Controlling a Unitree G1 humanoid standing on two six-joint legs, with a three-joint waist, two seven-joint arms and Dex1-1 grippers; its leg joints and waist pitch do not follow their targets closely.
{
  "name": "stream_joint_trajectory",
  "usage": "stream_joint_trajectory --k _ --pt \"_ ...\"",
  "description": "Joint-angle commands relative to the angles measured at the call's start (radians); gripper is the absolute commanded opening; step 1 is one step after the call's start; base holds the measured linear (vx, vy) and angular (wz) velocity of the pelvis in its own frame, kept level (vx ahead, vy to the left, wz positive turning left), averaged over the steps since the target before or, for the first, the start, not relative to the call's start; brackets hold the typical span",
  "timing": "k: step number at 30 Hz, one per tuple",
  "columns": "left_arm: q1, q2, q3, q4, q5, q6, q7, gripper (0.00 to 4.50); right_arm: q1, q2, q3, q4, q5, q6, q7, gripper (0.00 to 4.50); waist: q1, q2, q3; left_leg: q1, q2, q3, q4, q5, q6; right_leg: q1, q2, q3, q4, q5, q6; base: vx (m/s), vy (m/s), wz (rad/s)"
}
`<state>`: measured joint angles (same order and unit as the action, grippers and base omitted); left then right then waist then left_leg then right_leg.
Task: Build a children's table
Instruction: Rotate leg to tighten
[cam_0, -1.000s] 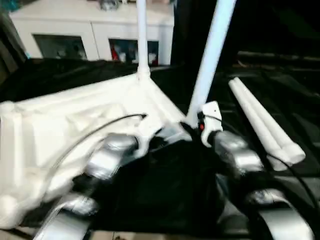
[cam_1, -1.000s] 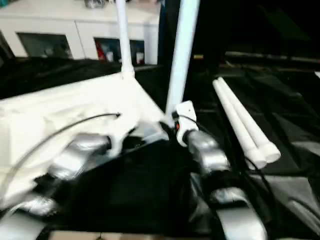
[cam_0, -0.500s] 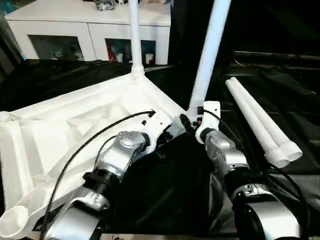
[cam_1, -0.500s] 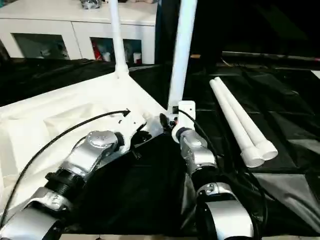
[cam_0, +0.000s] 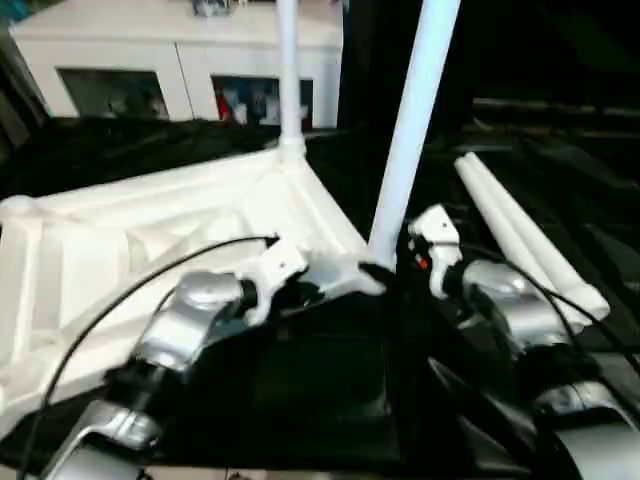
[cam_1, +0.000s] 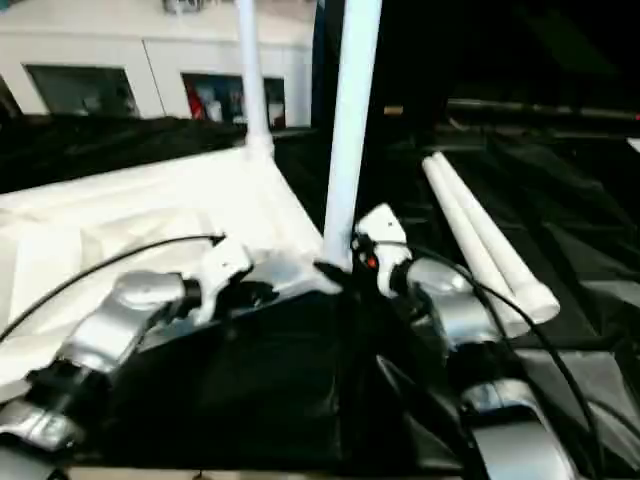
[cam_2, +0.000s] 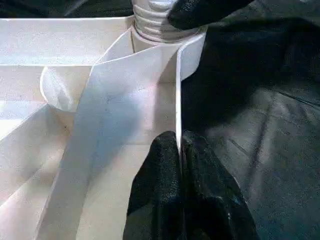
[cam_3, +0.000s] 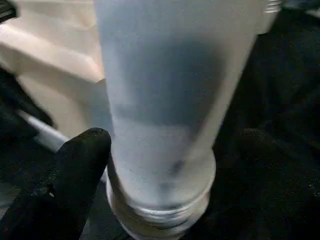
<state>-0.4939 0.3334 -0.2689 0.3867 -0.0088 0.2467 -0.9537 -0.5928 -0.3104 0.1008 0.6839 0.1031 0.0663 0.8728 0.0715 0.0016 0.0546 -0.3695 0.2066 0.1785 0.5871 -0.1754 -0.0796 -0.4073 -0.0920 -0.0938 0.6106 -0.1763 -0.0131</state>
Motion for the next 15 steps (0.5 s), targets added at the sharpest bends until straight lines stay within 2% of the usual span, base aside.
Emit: stream_joint_trajectory --k 1,4,5,8,15 --pt "0.001 -0.011 0.016 -0.043 -0.061 -0.045 -0.036 0.0 -0.003 -0.013 0.017 -0.021 0.005 0.01 0.031 4.43 0.001 -0.009 -0.068 0.008 0.023 -0.001 -0.062 -0.203 0.063 0.055 -0.052 0.05 -0.075 -0.233 -0.217 0.0 0.0 0.0" --pt "-0.001 -0.009 0.02 -0.039 -0.061 -0.046 -0.036 0.0 -0.006 -0.009 0.017 -0.011 0.002 0.009 0.028 4.43 0.003 -0.013 -0.067 0.008 0.023 -0.001 -0.063 -0.209 0.054 0.055 -0.053 0.05 -0.077 -0.267 -0.205 0.0 0.0 0.0" --pt "-0.003 -0.008 0.022 -0.037 -0.06 -0.046 -0.035 0.0 -0.009 -0.007 0.016 -0.005 0.0 0.008 0.026 4.43 0.004 -0.011 -0.067 0.009 0.023 -0.002 -0.063 -0.208 0.05 0.054 -0.053 0.051 -0.077 -0.271 -0.2 0.0 0.0 0.0" --pt "0.001 -0.003 0.025 -0.047 -0.066 -0.038 -0.046 0.0 -0.004 0.0 0.01 -0.014 0.006 0.029 0.045 4.05 0.006 -0.011 -0.069 0.007 0.023 -0.002 -0.063 -0.19 0.051 0.056 -0.052 0.051 -0.074 -0.247 -0.201 0.0 0.0 0.0" --pt "0.004 -0.001 0.025 -0.051 -0.067 -0.03 -0.055 0.0 0.005 0.003 0.014 -0.016 0.018 0.041 0.059 3.5 0.009 -0.01 -0.07 0.008 0.023 -0.001 -0.061 -0.176 0.057 0.056 -0.052 0.051 -0.07 -0.213 -0.214 0.0 0.0 0.0"
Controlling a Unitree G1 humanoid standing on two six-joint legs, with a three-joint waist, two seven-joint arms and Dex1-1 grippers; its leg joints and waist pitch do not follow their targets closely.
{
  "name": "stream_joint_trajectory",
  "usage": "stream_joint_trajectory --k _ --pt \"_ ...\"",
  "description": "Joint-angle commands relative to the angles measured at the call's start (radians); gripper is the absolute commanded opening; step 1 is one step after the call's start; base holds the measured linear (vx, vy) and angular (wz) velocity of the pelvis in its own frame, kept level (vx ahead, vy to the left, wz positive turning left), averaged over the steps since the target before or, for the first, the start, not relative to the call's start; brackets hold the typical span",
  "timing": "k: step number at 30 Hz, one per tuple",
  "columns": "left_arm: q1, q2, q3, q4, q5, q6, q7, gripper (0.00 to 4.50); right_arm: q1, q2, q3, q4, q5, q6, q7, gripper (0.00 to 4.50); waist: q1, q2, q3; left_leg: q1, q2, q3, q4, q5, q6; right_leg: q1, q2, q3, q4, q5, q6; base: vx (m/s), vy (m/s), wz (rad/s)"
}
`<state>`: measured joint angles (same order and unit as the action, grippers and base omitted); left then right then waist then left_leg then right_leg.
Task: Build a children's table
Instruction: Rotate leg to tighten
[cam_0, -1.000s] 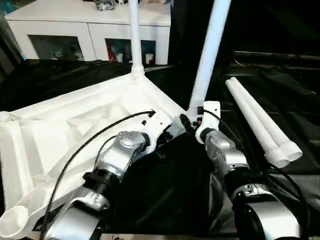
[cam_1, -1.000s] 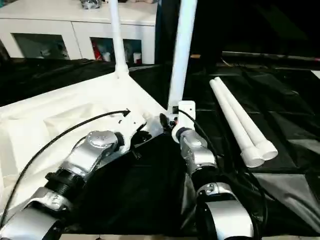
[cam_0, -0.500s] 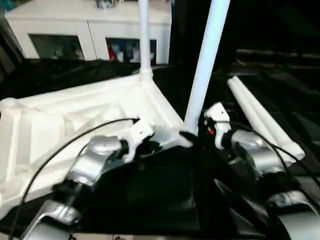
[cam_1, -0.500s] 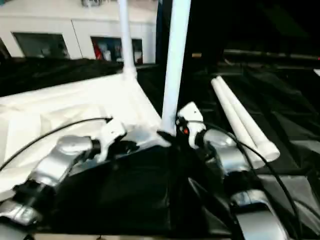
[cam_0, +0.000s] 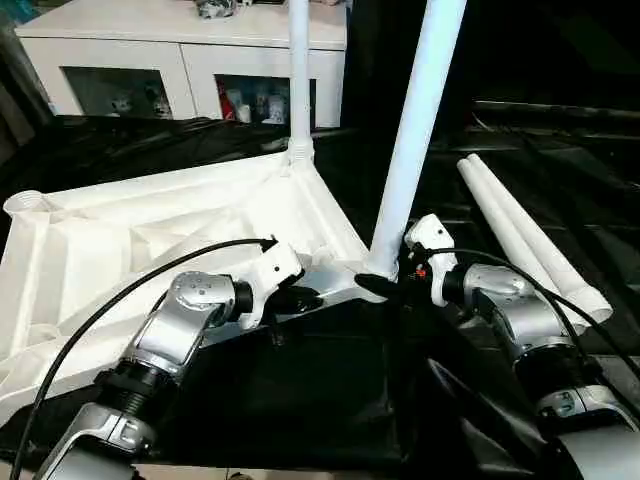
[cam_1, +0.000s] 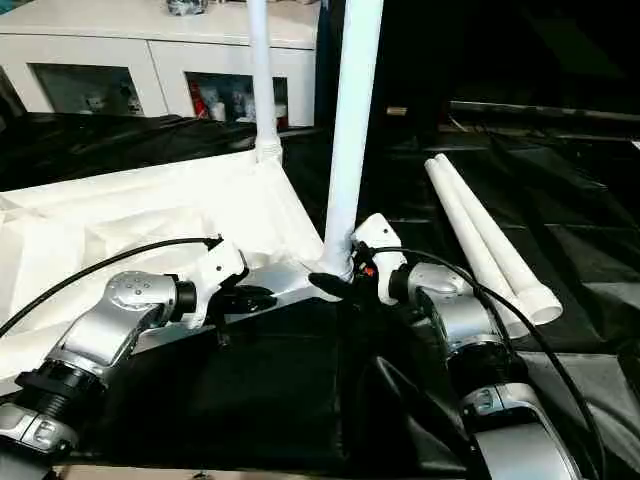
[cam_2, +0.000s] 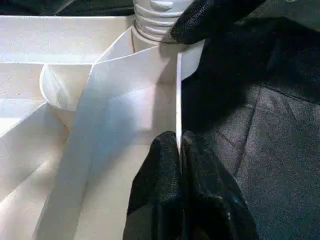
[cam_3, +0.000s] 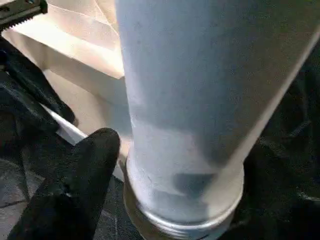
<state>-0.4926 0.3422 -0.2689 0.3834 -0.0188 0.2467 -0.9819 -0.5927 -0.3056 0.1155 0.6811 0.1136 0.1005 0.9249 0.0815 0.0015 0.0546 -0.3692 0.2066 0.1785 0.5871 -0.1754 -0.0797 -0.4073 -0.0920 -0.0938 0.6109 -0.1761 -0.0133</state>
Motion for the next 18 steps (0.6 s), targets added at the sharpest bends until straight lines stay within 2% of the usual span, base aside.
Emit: stream_joint_trajectory --k 1,2,9,15,16,17,18 --pt "0.004 -0.009 0.025 -0.05 -0.058 -0.028 -0.028 0.0 0.006 -0.002 0.0 -0.014 0.008 0.007 0.008 3.5 -0.001 -0.01 -0.07 0.008 0.023 -0.001 -0.061 -0.177 0.056 0.056 -0.052 0.051 -0.071 -0.216 -0.213 0.0 0.0 0.0" --pt "0.004 -0.009 0.025 -0.049 -0.058 -0.028 -0.029 0.0 0.007 -0.002 0.0 -0.013 0.007 0.008 0.009 3.23 0.001 -0.01 -0.07 0.008 0.024 -0.001 -0.062 -0.18 0.055 0.056 -0.053 0.051 -0.071 -0.222 -0.212 0.0 0.0 0.0" --pt "-0.003 -0.022 0.03 -0.039 -0.058 -0.005 -0.01 0.0 0.009 0.027 -0.034 0.012 0.023 0.046 -0.05 2.81 0.002 -0.009 -0.07 0.009 0.023 -0.001 -0.062 -0.179 0.049 0.056 -0.052 0.052 -0.071 -0.221 -0.208 0.0 0.0 0.0" --pt "-0.089 -0.12 0.051 0.092 0.012 0.031 0.21 0.0 -0.045 0.14 -0.128 0.167 0.006 0.075 -0.448 2.75 -0.008 -0.008 -0.068 0.012 0.019 -0.002 -0.065 -0.21 0.016 0.051 -0.053 0.051 -0.081 -0.299 -0.186 0.0 0.0 0.0" --pt "-0.089 -0.12 0.051 0.092 0.012 0.031 0.21 0.0 -0.045 0.14 -0.128 0.167 0.006 0.075 -0.448 2.75 -0.009 -0.007 -0.066 0.015 0.019 -0.003 -0.067 -0.219 0.005 0.048 -0.053 0.051 -0.084 -0.32 -0.179 0.0 0.0 0.0" --pt "-0.128 -0.158 0.065 0.146 0.033 0.058 0.305 0.0 -0.065 0.179 -0.161 0.21 0.007 0.085 -0.591 2.74 -0.011 -0.004 -0.067 0.012 0.018 -0.004 -0.067 -0.22 0.0 0.052 -0.053 0.05 -0.084 -0.323 -0.173 0.0 0.0 0.0" --pt "-0.154 -0.186 0.073 0.18 0.044 0.079 0.366 0.0 -0.079 0.205 -0.176 0.238 0.005 0.086 -0.677 2.74 -0.012 0.0 -0.066 0.015 0.018 -0.003 -0.067 -0.227 -0.004 0.047 -0.053 0.051 -0.087 -0.327 -0.17 0.0 0.0 0.0"
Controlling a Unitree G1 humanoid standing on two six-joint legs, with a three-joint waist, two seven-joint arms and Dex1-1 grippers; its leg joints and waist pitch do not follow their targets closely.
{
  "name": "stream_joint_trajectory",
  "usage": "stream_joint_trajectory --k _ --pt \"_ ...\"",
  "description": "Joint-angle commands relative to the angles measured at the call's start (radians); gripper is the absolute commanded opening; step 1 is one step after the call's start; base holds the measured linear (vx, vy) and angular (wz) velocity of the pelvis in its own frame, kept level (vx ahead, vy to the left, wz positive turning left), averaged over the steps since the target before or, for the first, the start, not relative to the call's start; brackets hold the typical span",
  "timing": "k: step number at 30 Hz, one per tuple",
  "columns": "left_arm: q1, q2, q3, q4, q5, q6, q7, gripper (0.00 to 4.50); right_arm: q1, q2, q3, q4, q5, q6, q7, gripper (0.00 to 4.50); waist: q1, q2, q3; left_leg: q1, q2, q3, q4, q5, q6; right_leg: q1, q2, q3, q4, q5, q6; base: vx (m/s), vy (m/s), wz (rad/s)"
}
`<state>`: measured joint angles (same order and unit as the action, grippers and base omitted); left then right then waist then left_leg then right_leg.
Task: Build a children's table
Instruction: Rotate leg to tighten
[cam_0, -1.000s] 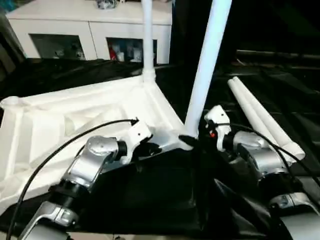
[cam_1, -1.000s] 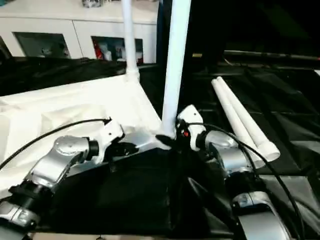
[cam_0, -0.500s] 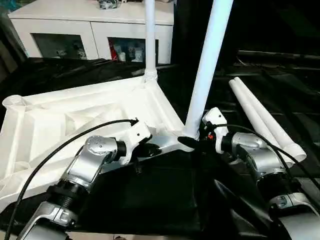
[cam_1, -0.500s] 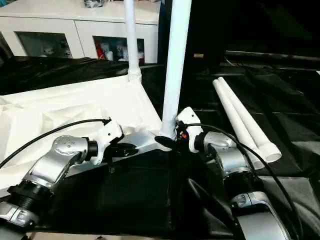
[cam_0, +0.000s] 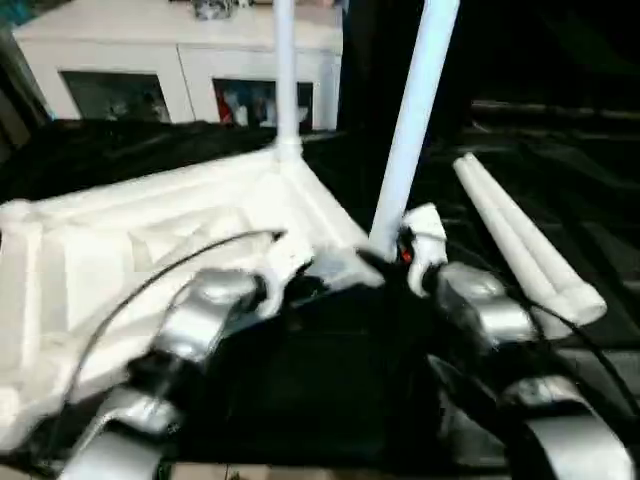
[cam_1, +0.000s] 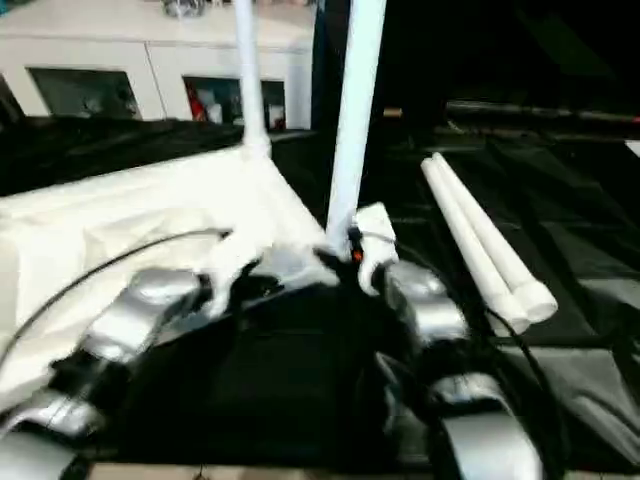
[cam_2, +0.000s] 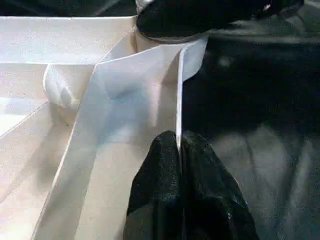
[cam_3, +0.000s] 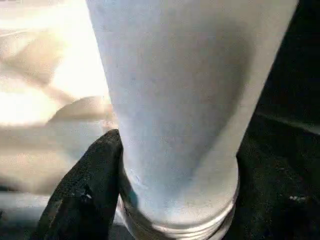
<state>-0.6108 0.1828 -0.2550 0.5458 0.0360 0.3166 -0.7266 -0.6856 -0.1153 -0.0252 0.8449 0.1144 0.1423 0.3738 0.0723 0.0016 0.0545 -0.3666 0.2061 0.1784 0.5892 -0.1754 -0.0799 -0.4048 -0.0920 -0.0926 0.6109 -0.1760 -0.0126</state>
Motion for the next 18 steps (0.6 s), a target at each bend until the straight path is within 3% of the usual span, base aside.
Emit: stream_joint_trajectory --k 1,3,6,8,11,12,18 --pt "-0.054 -0.046 0.065 0.04 -0.003 0.024 0.153 0.0 0.004 0.033 -0.046 0.093 0.003 0.045 -0.184 2.74 -0.004 -0.002 -0.066 0.018 0.017 -0.003 -0.069 -0.242 -0.013 0.042 -0.052 0.049 -0.09 -0.346 -0.168 0.0 0.0 0.0" --pt "-0.083 -0.083 0.07 0.076 0.008 0.027 0.221 0.0 -0.017 0.072 -0.064 0.124 0.003 0.026 -0.284 2.74 -0.001 -0.002 -0.069 0.015 0.017 -0.003 -0.068 -0.234 -0.013 0.045 -0.053 0.049 -0.088 -0.321 -0.166 0.0 0.0 0.0" --pt "-0.097 -0.107 0.059 0.087 0.012 0.008 0.229 0.0 -0.04 0.109 -0.059 0.138 0.005 -0.006 -0.278 2.74 0.003 -0.003 -0.073 0.009 0.016 -0.002 -0.066 -0.212 0.005 0.049 -0.053 0.048 -0.082 -0.248 -0.169 0.0 0.0 0.0" --pt "-0.098 -0.109 0.051 0.09 0.018 -0.021 0.218 0.0 -0.052 0.119 -0.063 0.14 0.008 -0.03 -0.26 3.3 0.006 -0.005 -0.074 0.006 0.016 -0.002 -0.065 -0.192 0.022 0.052 -0.052 0.048 -0.076 -0.206 -0.178 0.0 0.0 0.0" --pt "-0.083 -0.096 0.042 0.075 0.012 -0.052 0.175 0.0 -0.058 0.115 -0.065 0.126 0.014 -0.047 -0.218 3.5 0.003 -0.007 -0.071 0.003 0.016 -0.002 -0.068 -0.207 0.031 0.055 -0.052 0.047 -0.078 -0.226 -0.177 0.0 0.0 0.0" --pt "-0.078 -0.091 0.038 0.07 0.007 -0.064 0.158 0.0 -0.06 0.109 -0.057 0.124 0.008 -0.055 -0.203 3.79 -0.001 -0.006 -0.073 -0.001 0.015 -0.005 -0.068 -0.203 0.029 0.059 -0.054 0.045 -0.078 -0.235 -0.173 0.0 0.0 0.0" --pt "-0.028 -0.041 0.028 0.011 -0.021 -0.081 0.054 0.0 -0.043 0.034 0.035 0.054 -0.055 -0.045 -0.08 3.98 -0.01 -0.006 -0.073 -0.001 0.018 -0.002 -0.063 -0.167 0.047 0.058 -0.053 0.047 -0.071 -0.178 -0.207 0.0 0.0 0.0"
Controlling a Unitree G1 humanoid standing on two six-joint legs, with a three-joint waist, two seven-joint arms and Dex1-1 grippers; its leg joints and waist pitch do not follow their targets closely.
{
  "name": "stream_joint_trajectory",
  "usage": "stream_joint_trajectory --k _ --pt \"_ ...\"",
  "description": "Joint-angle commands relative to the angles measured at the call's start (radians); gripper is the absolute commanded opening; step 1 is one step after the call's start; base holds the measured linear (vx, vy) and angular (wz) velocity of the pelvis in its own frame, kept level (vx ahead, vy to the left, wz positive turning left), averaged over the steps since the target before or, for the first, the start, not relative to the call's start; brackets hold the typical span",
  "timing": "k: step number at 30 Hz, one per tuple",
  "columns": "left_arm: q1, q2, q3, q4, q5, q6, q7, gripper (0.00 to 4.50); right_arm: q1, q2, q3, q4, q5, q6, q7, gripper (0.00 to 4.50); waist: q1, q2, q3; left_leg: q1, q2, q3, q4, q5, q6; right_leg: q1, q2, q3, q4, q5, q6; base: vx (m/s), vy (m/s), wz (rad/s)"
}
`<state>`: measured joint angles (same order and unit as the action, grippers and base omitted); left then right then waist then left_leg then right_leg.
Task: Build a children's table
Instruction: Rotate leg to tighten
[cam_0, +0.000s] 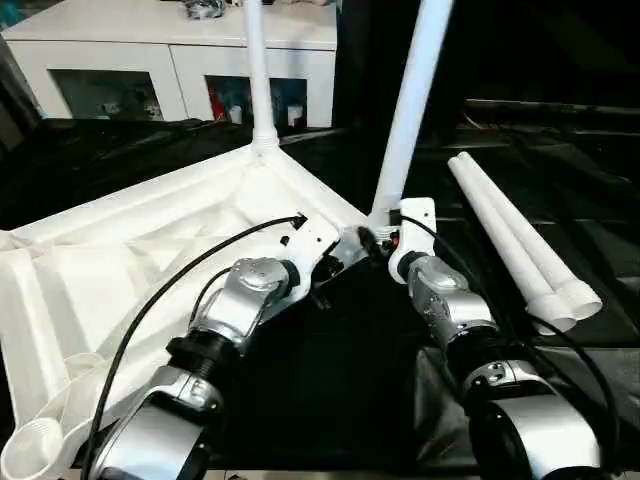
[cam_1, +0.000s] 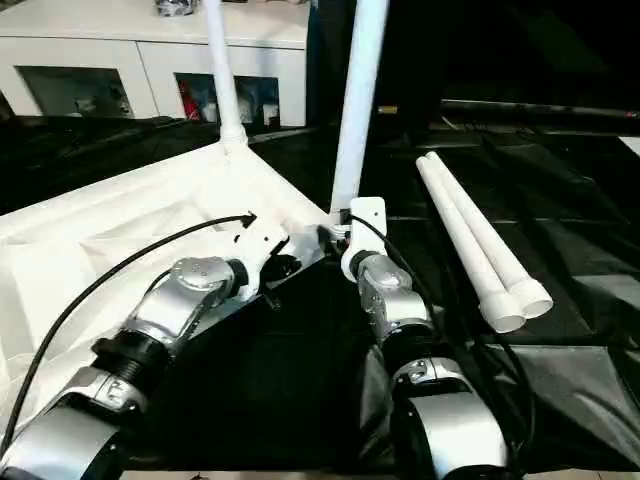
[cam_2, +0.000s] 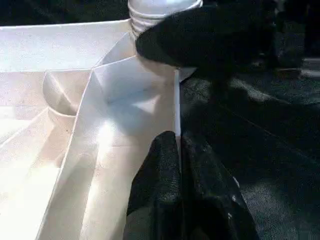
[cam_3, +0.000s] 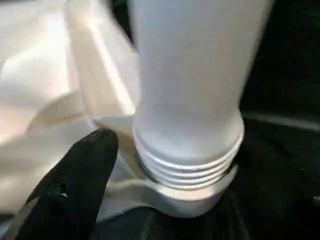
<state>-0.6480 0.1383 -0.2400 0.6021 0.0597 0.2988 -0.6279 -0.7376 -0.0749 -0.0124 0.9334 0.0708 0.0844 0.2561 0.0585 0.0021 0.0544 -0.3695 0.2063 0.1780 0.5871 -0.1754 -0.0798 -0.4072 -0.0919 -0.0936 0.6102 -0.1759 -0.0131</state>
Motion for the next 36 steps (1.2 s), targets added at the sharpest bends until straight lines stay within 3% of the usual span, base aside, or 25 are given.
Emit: stream_joint_trajectory --k 1,4,10,15,19,20,28,29,36 --pt "0.032 0.031 0.012 -0.065 -0.054 -0.084 -0.093 0.0 0.022 -0.043 0.033 -0.076 -0.013 0.023 0.098 3.98 0.006 -0.004 -0.073 0.002 0.017 -0.002 -0.06 -0.167 0.052 0.062 -0.053 0.048 -0.07 -0.173 -0.209 0.0 0.0 0.0" --pt "0.049 0.053 0.011 -0.081 -0.061 -0.101 -0.13 0.0 0.032 -0.07 0.036 -0.104 -0.009 0.028 0.146 3.98 0.008 -0.006 -0.073 0.003 0.018 -0.001 -0.06 -0.161 0.062 0.062 -0.052 0.049 -0.068 -0.16 -0.212 0.0 0.0 0.0" --pt "0.116 0.134 0.003 -0.181 -0.123 -0.134 -0.311 0.0 0.089 -0.193 0.078 -0.23 0.026 0.059 0.411 3.98 0.011 -0.001 -0.069 0.007 0.023 0.0 -0.062 -0.195 0.06 0.059 -0.052 0.051 -0.072 -0.193 -0.22 0.0 0.0 0.0" --pt "0.141 0.163 0.002 -0.227 -0.144 -0.126 -0.376 0.0 0.141 -0.249 0.124 -0.326 0.058 0.096 0.605 3.98 0.025 -0.004 -0.067 0.008 0.024 0.002 -0.062 -0.193 0.06 0.057 -0.052 0.052 -0.073 -0.215 -0.212 0.0 0.0 0.0" --pt "0.147 0.167 0.003 -0.237 -0.146 -0.122 -0.386 0.0 0.148 -0.252 0.133 -0.342 0.059 0.108 0.634 3.98 0.027 -0.008 -0.067 0.009 0.023 0.0 -0.063 -0.197 0.051 0.056 -0.053 0.051 -0.075 -0.257 -0.198 0.0 0.0 0.0" --pt "0.148 0.168 0.004 -0.239 -0.147 -0.121 -0.389 0.0 0.149 -0.25 0.135 -0.342 0.059 0.11 0.636 3.73 0.027 -0.007 -0.067 0.008 0.023 0.0 -0.063 -0.195 0.049 0.055 -0.054 0.052 -0.076 -0.263 -0.195 0.0 0.0 0.0" --pt "0.157 0.175 0.009 -0.253 -0.144 -0.108 -0.4 0.0 0.157 -0.241 0.145 -0.352 0.053 0.129 0.659 3.14 0.028 -0.008 -0.07 0.007 0.023 0.0 -0.061 -0.157 0.057 0.056 -0.052 0.052 -0.068 -0.204 -0.207 0.0 0.0 0.0" --pt "0.158 0.177 0.009 -0.253 -0.143 -0.106 -0.401 0.0 0.158 -0.24 0.144 -0.349 0.052 0.13 0.657 2.9 0.028 -0.009 -0.069 0.006 0.023 0.0 -0.061 -0.161 0.057 0.056 -0.052 0.052 -0.069 -0.211 -0.206 0.0 0.0 0.0" --pt "0.147 0.155 0.01 -0.23 -0.118 -0.086 -0.345 0.0 0.163 -0.208 0.12 -0.294 0.038 0.147 0.545 2.68 0.026 -0.008 -0.067 0.008 0.023 0.0 -0.063 -0.172 0.044 0.053 -0.053 0.052 -0.074 -0.25 -0.191 0.0 0.0 0.0"
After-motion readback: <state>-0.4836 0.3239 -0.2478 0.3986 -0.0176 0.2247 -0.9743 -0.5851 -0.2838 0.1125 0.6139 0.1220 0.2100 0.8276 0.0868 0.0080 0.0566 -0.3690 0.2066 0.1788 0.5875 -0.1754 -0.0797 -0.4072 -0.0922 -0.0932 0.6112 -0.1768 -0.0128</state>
